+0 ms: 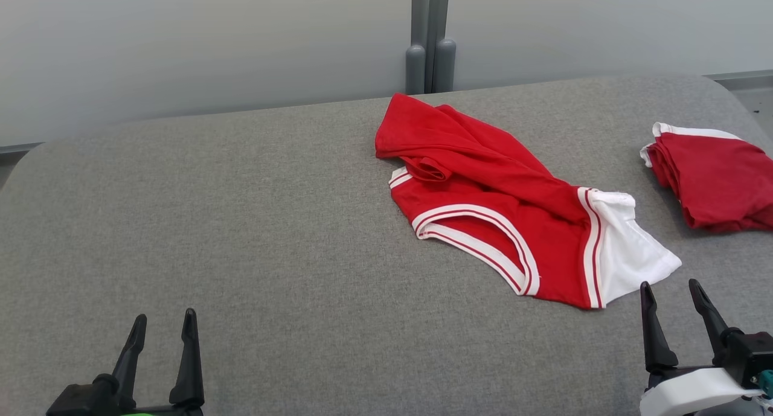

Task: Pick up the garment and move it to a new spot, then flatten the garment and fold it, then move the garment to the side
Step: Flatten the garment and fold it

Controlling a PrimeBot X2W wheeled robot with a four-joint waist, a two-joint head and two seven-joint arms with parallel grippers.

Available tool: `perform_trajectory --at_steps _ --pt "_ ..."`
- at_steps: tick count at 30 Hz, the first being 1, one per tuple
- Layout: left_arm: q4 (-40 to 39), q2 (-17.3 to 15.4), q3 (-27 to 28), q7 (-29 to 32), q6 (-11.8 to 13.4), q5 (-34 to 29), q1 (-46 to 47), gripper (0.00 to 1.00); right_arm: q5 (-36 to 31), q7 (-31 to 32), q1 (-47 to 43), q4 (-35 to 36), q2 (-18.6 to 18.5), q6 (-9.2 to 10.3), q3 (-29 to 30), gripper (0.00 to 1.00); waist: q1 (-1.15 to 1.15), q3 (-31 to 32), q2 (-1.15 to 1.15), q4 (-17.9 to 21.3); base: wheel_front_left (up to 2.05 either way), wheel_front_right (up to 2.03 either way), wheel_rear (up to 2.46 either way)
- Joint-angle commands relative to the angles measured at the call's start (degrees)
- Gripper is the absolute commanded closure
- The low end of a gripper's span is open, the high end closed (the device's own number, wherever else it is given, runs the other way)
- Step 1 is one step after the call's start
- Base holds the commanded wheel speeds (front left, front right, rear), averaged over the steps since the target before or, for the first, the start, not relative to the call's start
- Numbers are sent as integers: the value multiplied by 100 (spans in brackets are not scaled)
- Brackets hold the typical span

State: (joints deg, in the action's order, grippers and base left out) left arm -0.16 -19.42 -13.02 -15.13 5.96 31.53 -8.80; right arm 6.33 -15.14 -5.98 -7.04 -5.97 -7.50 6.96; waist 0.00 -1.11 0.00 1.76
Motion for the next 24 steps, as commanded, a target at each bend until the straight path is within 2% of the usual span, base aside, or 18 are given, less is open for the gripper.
perform_trajectory --at_steps 1,17,24 --pt "18 4 42 0 -52 -65 -65 0 6 1 -33 -18 -17 2 2 0 0 9 0 31 0 0 0" --pt "127 138 159 0 -233 -221 -41 0 30 1 16 -3 12 2 18 0 0 -63 0 189 0 0 0" --pt "96 114 -24 216 -397 -217 570 0 203 5 334 -210 -43 2 195 0 0 -605 0 166 0 0 0"
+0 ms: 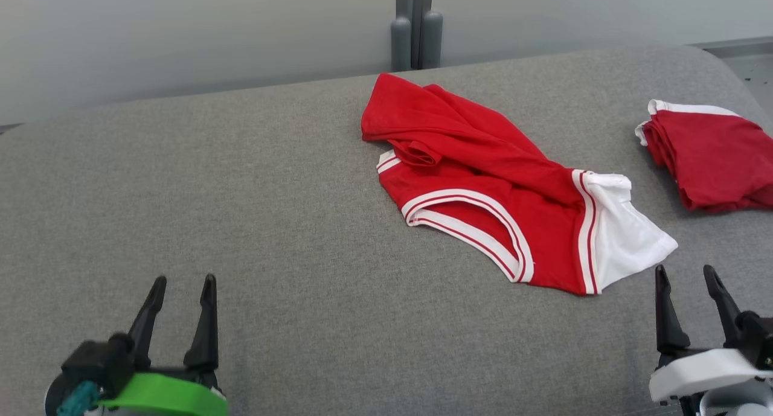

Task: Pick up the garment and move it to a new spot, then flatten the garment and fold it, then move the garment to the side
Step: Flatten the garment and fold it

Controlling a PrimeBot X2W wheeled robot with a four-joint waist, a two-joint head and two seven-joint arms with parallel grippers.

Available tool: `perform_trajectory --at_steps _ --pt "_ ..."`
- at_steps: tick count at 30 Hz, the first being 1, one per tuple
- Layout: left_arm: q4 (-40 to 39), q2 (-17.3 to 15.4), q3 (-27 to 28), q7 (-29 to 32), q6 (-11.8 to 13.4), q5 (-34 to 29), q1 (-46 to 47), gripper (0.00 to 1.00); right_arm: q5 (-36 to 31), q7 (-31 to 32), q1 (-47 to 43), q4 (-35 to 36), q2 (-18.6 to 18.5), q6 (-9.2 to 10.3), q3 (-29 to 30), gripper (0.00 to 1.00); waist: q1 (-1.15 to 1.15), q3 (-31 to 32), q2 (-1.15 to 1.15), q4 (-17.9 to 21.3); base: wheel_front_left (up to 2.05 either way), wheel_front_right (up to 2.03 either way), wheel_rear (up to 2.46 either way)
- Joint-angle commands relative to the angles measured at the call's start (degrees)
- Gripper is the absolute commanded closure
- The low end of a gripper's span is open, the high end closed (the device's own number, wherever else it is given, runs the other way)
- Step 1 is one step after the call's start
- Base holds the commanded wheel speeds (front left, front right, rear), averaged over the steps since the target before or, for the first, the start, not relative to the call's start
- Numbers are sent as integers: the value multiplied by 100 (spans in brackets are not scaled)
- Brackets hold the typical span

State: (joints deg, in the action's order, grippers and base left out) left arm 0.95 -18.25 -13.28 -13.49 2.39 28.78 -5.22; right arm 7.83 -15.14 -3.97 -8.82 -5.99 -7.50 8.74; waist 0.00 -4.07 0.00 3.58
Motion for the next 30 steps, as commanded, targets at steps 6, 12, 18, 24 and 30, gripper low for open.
perform_trajectory --at_steps 6,12,18,24,30 --pt "41 87 61 963 -110 544 1434 0 159 161 952 -435 -179 2 37 0 0 -1132 0 65 0 0 0" --pt "124 54 -42 2469 -91 1063 2840 0 124 299 1800 -1257 -240 2 184 0 0 -1816 0 238 0 0 0" --pt "249 140 -2 3858 184 1691 3920 0 64 313 2372 -1961 -185 2 210 0 0 -2226 0 490 0 0 0" --pt "440 37 -139 5265 702 1956 4822 0 56 247 2823 -2791 -64 6 60 0 0 -2473 0 850 0 0 0" --pt "601 -33 -178 6156 1196 2077 5283 0 157 144 3031 -3255 16 14 -117 0 0 -2499 0 1151 0 0 0"
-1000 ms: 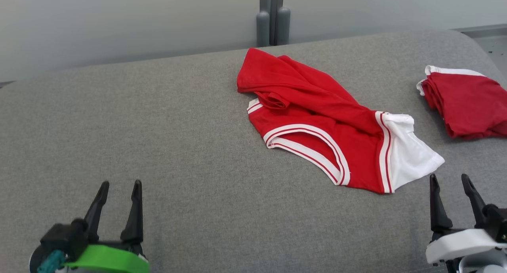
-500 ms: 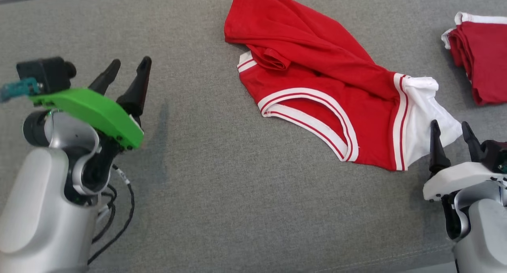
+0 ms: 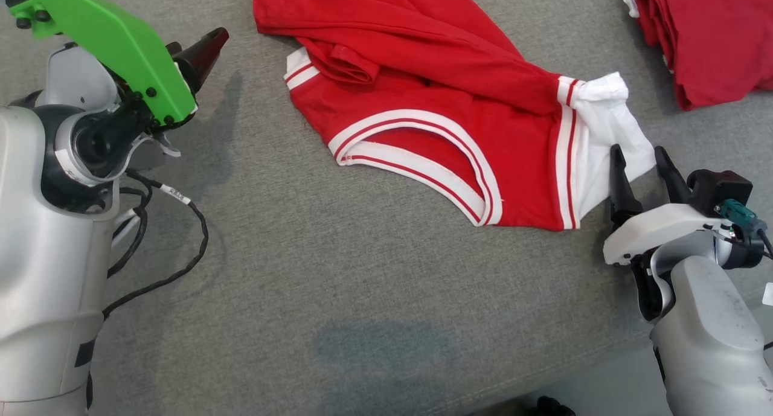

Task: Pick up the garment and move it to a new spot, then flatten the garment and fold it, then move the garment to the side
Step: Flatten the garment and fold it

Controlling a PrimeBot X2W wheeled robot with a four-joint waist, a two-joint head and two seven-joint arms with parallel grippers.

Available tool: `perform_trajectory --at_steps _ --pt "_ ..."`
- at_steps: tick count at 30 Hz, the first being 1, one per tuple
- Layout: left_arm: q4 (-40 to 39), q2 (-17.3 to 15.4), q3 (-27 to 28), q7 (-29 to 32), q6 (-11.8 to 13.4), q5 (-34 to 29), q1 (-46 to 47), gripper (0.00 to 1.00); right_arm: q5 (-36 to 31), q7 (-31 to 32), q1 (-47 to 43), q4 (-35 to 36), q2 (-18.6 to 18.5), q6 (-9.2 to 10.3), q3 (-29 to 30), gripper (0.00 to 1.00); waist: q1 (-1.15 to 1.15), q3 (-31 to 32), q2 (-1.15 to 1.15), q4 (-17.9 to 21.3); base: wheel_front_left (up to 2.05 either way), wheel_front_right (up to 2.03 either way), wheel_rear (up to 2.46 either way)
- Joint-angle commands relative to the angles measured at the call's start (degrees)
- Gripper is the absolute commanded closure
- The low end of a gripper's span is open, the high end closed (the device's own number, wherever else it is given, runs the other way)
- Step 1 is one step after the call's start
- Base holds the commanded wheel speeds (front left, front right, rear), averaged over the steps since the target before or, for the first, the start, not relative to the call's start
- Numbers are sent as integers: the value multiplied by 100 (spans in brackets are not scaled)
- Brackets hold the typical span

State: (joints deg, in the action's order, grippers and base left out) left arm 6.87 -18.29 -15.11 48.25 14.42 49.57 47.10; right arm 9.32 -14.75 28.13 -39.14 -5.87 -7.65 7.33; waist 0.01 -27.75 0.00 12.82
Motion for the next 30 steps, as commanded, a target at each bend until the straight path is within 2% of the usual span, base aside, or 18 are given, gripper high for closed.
perform_trajectory --at_steps 1,7,10,14,17,21,26,30 --pt "23 -45 18 59 62 1 108 0 35 88 -147 -255 10 29 -14 0 -1 -129 0 273 0 0 0" --pt "82 -163 44 351 322 -22 284 0 183 68 41 -335 1 29 -281 0 -1 -208 0 549 0 0 0" --pt "257 -267 51 254 436 -208 407 0 263 62 168 -331 40 28 -474 0 -1 -359 0 703 0 0 0" --pt "444 -358 41 234 393 -251 516 0 340 68 246 -292 71 29 -667 0 -1 -520 0 792 0 0 0" --pt "586 -542 45 202 378 -390 590 0 401 61 323 -262 93 28 -816 0 -1 -643 0 875 0 0 0" --pt "768 -492 133 84 414 -345 636 0 503 56 383 -212 129 27 -976 0 -1 -734 0 946 0 0 0" --pt "768 -349 156 213 389 -132 622 0 575 54 305 -220 91 28 -1040 0 -1 -756 0 937 0 0 0" --pt "730 -521 136 322 346 -159 668 0 577 43 208 -253 25 29 -1014 0 -1 -720 0 878 0 0 0"
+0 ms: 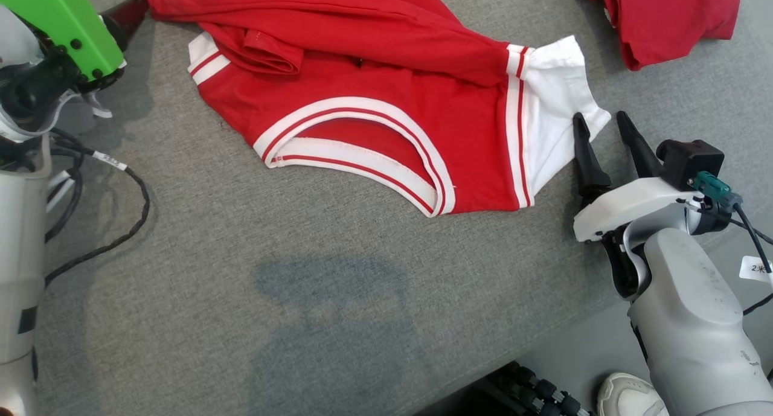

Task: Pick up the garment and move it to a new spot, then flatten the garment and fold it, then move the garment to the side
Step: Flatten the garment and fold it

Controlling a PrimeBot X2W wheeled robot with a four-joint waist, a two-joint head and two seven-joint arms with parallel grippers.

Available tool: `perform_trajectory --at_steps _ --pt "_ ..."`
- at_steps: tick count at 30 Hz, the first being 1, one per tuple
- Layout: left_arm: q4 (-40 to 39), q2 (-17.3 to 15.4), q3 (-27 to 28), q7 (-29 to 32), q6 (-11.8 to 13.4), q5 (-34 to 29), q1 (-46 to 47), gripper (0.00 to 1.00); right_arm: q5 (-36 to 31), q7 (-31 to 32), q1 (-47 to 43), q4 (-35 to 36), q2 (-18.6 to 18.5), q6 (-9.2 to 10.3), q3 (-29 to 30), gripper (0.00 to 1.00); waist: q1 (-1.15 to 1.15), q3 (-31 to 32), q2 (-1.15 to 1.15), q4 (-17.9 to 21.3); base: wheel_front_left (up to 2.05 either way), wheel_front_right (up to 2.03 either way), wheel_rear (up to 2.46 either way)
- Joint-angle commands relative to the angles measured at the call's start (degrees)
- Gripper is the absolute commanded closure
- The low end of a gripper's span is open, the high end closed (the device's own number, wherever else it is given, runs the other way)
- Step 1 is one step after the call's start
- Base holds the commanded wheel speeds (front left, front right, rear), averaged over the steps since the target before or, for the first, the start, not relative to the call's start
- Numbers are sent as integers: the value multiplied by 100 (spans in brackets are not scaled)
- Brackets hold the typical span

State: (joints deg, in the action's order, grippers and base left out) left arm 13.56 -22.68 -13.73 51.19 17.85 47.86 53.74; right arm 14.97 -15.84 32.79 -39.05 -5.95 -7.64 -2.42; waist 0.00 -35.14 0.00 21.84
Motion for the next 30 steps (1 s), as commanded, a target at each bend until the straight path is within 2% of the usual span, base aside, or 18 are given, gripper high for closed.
perform_trajectory --at_steps 1,5,12,30 --pt "58 -135 11 34 6 -10 20 0 20 153 -282 -260 23 28 -25 0 0 35 0 -43 0 0 0" --pt "-17 -136 126 89 43 122 3 0 33 151 -318 -275 0 27 -8 0 0 92 0 -106 0 0 0" --pt "-201 152 268 224 131 497 -127 0 6 145 -272 -226 -16 26 -3 0 0 94 0 -155 0 0 0" --pt "-209 381 176 135 117 539 144 0 32 161 -390 -268 -11 41 -2 0 0 -32 0 -41 0 0 0"
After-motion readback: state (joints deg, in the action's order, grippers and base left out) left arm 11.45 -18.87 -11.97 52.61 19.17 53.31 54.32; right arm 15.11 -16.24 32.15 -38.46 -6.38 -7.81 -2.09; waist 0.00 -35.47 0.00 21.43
